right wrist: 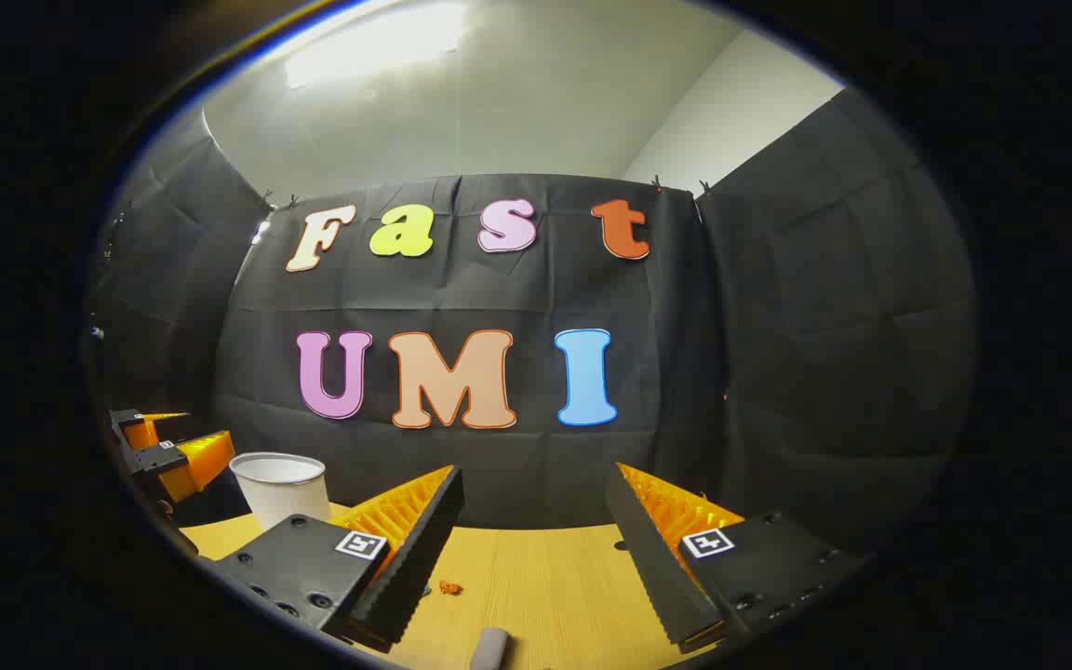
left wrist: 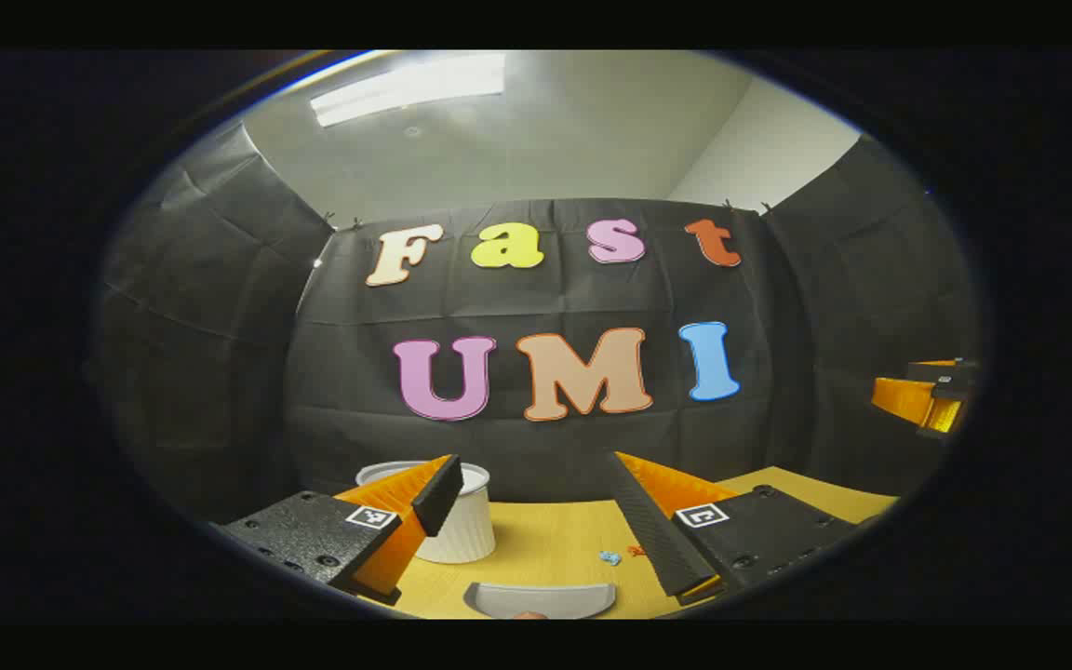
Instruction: Pick up the small broom and dustpan from the desktop, sweep the trash into the dustpan with the broom, and then empty the trash into the garbage bin.
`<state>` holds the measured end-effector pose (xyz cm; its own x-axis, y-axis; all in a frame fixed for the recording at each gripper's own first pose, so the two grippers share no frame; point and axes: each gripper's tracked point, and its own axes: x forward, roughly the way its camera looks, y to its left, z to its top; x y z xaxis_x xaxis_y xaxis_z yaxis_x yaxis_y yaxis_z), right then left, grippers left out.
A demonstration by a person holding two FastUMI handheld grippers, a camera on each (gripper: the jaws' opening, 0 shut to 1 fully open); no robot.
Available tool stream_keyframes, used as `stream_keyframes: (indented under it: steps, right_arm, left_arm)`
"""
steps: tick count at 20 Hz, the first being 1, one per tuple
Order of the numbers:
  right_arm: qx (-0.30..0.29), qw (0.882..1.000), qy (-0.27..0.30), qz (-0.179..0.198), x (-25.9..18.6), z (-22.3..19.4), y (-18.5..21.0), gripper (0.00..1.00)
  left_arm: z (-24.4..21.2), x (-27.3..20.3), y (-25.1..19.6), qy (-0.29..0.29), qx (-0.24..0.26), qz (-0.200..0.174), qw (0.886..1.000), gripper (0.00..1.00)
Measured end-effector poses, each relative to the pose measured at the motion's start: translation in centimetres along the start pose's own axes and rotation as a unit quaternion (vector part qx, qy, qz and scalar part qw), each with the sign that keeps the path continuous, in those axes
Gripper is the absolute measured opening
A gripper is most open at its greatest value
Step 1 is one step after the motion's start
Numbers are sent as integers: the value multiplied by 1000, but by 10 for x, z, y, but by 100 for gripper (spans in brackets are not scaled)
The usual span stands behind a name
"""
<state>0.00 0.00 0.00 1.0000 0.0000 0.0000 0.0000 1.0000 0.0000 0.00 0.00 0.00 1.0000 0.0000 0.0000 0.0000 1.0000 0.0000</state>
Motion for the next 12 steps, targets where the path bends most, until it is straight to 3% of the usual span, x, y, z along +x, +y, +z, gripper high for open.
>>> stream_keyframes:
  steps: [12]
  right_arm:
    - [-3, 1000, 0, -6, 3, 1, -7, 99]
  left_arm:
    - [2, 4, -8, -4, -4, -8, 1000, 92]
